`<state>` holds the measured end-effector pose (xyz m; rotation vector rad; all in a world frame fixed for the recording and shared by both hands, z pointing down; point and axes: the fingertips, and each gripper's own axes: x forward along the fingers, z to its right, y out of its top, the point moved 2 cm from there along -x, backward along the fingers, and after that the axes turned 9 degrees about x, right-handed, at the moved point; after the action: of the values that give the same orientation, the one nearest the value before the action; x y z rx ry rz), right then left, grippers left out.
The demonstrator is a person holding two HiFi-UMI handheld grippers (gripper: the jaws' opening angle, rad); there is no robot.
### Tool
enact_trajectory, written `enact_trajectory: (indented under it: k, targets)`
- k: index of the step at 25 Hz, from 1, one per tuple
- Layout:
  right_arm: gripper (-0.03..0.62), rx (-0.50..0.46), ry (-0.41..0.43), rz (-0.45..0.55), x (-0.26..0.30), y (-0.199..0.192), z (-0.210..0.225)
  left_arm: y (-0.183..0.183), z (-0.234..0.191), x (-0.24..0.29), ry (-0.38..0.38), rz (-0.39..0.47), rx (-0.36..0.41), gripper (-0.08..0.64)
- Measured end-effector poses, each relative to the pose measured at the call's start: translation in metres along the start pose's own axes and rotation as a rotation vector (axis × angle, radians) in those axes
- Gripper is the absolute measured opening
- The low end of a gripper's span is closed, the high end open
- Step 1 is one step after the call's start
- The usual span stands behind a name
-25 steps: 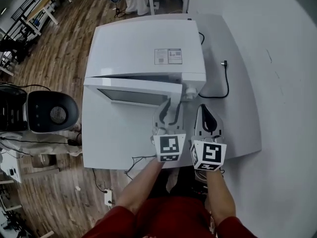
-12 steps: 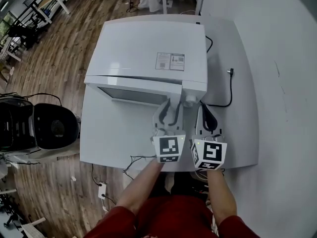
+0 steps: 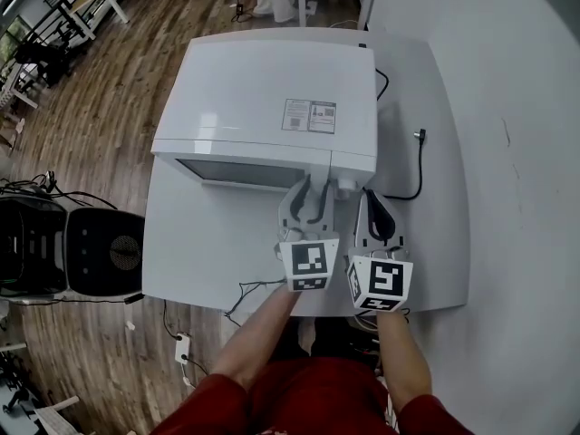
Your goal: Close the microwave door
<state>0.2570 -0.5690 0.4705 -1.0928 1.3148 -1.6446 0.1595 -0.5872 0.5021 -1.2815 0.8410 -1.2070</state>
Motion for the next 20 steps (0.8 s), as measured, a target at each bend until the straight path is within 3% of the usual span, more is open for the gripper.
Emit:
enact_trajectory:
  k: [20]
  targets:
    - [0.026,-0.001,-0.003,0.034,-0.012,0.016,-0.013,0.02,-0.014,-0.035,-0.004,0.024,0.009,0.146]
